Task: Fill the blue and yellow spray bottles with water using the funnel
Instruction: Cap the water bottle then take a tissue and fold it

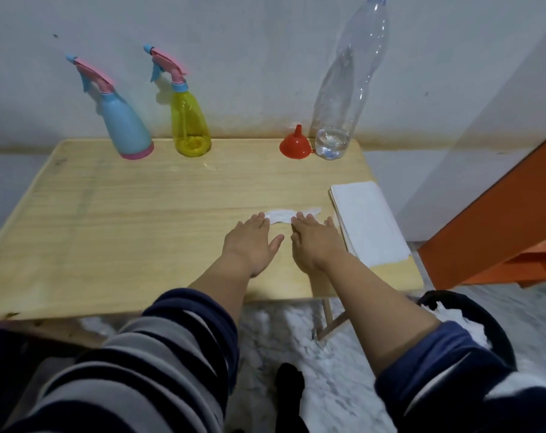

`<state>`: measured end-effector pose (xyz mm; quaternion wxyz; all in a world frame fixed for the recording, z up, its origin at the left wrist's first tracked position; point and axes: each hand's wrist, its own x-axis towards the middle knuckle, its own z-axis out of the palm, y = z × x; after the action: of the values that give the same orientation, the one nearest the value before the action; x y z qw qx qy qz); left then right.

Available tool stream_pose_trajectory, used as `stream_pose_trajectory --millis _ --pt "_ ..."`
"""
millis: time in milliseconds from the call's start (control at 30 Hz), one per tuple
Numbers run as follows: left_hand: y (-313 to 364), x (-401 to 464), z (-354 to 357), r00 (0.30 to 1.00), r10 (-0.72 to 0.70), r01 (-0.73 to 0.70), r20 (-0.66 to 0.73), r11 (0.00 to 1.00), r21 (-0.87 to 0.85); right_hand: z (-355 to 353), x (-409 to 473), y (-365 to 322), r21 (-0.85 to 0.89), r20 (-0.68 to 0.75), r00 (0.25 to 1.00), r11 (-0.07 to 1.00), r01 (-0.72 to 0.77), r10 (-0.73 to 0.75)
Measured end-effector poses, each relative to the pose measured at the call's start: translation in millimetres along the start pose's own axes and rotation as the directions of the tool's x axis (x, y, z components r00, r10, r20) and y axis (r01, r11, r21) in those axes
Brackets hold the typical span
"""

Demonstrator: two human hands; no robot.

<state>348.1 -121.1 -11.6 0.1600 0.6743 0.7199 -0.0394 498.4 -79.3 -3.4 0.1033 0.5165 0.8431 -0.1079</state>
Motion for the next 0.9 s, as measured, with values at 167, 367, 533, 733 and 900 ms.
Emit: stream_pose_trajectory --millis 167,367,533,733,900 --pt "9 -57 9 0.999 0.040 -0.040 0.009 0.999 0.023 14 -61 -14 0.051 0.007 1.000 0.998 -0.027 0.027" --pt "13 -106 22 0.995 0.102 -0.102 0.017 0.994 0.035 29 -109 -25 0.089 -0.020 0.999 0.995 -0.044 0.046" --pt "8 -128 29 0.985 0.170 -0.165 -0.041 0.981 0.106 42 -131 -28 0.151 -0.224 0.972 0.988 -0.034 0.067" --pt "8 -126 20 0.987 0.131 -0.117 -0.091 0.981 0.153 49 -129 -24 0.215 -0.281 0.952 0.975 -0.060 0.121" --pt "32 -115 7 0.982 0.133 -0.122 -0.135 0.989 0.090 39 -135 0 0.242 -0.389 0.912 0.969 -0.038 0.133"
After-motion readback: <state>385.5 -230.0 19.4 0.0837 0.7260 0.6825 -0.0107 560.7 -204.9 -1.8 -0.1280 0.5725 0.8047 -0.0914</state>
